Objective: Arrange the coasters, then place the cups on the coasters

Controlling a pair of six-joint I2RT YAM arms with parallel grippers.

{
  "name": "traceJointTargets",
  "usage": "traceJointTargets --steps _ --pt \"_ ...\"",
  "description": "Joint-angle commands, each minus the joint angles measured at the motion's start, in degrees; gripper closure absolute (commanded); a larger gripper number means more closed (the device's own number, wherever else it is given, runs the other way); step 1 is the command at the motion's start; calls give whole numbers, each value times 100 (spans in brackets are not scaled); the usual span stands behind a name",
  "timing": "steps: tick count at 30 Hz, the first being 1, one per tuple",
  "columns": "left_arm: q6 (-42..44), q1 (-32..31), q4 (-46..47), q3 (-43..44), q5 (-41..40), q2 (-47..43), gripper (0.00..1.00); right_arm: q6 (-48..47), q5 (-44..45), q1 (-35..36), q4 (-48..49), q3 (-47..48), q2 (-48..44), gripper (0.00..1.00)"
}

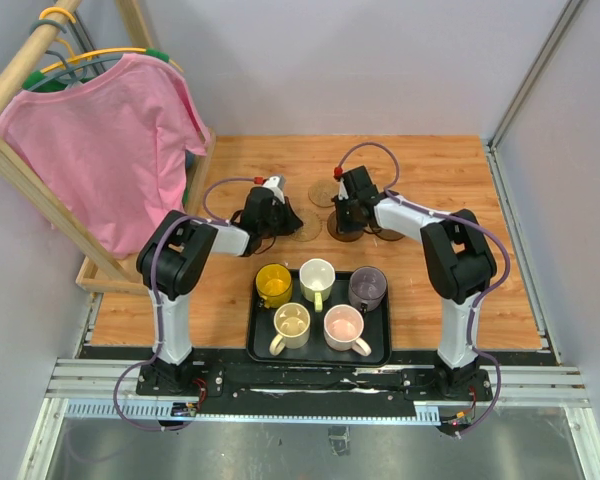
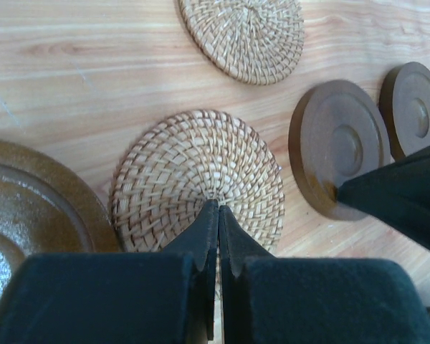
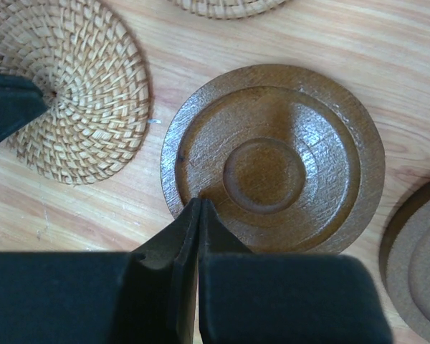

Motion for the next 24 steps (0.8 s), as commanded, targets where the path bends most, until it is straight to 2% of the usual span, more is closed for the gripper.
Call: traceJointTargets --steps 1,8,16,24 --pt "138 28 -96 295 131 152 100 -20 -51 301 -790 -18 163 99" --pt "201 40 -123 280 75 18 99 -198 320 360 -992 379 79 99" --pt "323 92 -100 114 -5 -399 99 -670 819 326 -1317 1665 188 99" --pt "424 201 -182 -82 -105 -597 100 -834 744 86 -1516 3093 1114 99"
